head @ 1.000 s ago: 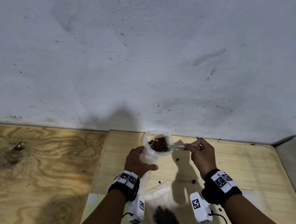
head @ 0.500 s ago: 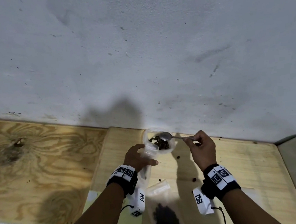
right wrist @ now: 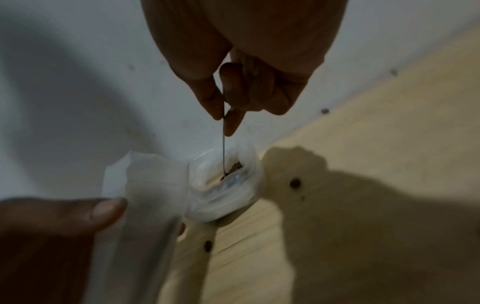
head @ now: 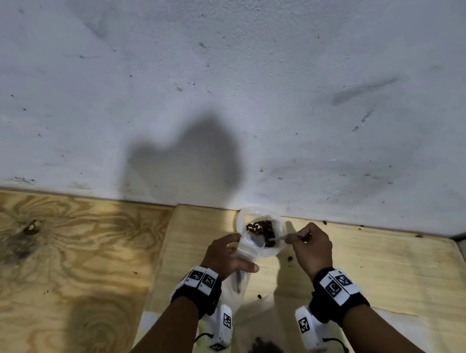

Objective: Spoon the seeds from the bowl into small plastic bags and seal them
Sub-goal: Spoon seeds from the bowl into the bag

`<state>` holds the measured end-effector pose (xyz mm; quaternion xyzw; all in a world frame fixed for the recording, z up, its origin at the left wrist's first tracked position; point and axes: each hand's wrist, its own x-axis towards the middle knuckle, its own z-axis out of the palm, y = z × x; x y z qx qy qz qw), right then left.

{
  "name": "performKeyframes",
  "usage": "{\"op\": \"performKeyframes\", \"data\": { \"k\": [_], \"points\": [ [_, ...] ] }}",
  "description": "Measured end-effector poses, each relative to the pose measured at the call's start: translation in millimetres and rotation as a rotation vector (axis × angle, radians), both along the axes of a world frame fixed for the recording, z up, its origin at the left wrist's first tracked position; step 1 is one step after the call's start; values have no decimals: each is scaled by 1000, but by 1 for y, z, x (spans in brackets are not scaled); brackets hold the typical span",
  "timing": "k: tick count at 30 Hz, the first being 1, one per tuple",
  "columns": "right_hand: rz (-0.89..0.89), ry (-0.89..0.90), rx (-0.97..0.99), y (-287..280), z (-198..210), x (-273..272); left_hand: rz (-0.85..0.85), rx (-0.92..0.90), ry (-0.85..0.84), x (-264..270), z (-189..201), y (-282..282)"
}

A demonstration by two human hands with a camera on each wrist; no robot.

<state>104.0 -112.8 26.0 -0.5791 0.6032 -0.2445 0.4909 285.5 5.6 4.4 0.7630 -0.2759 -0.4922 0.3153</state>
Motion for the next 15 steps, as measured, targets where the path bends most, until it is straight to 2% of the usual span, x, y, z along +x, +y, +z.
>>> {"op": "performKeyframes", "data": {
  "k": [6,11,15],
  "points": [
    [-268,-125,349,11,-31,9,-25,-27,20,-5,-1,2],
    [-352,-192,401,14,-37,14,-21,-22,23,-3,-5,4],
    [-353,-210,397,12,-39,13,-14,-14,0,0,-4,7]
  ]
}}
